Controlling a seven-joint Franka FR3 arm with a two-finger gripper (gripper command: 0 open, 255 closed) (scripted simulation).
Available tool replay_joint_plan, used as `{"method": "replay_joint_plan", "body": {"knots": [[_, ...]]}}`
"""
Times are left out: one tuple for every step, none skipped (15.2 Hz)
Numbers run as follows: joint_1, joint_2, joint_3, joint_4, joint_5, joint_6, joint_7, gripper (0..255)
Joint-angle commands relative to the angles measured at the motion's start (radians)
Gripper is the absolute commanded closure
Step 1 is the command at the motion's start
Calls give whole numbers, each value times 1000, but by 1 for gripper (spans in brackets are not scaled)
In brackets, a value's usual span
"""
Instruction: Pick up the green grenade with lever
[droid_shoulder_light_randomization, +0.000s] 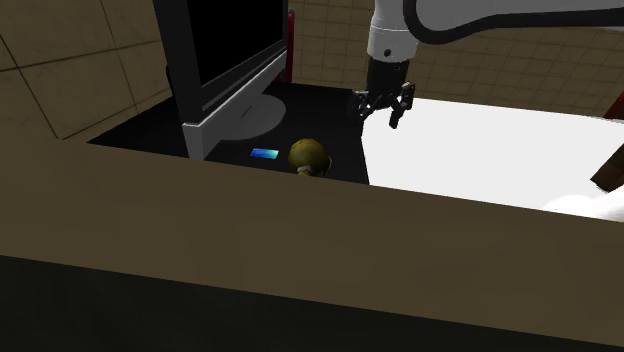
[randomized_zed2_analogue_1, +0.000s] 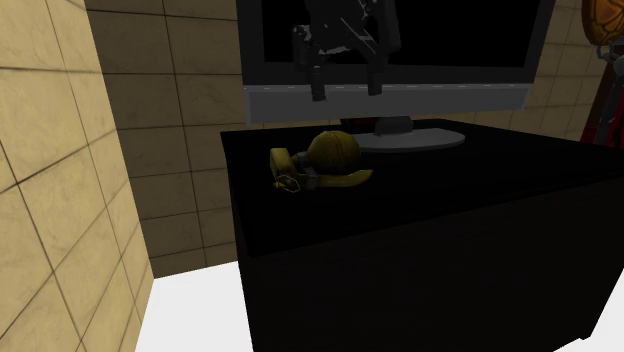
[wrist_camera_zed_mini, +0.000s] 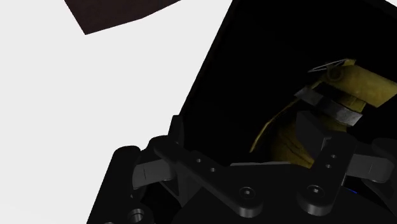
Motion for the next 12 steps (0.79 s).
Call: {"method": "replay_joint_plan", "body": {"knots": [[-18, 87, 74, 49, -28, 2, 121, 0], [-27, 134, 107, 80, -48, -2, 177, 0], [-36, 184, 139, 112, -71, -8, 235, 0], [-43, 237, 171, 147, -97, -17, 294, 0], [-49, 292, 201, 184, -126, -28, 354, 0], [-51, 352, 228, 224, -158, -42, 415, 0], [-51, 414, 252, 266, -193, -59, 476, 0], [-45, 478, 272, 311, -230, -79, 537, 0], [-34, 544, 287, 358, -268, -103, 596, 0], [-18, 611, 296, 408, -306, -129, 653, 0], [3, 678, 300, 461, -342, -157, 707, 0], [30, 745, 297, 516, -377, -187, 755, 0]]}}
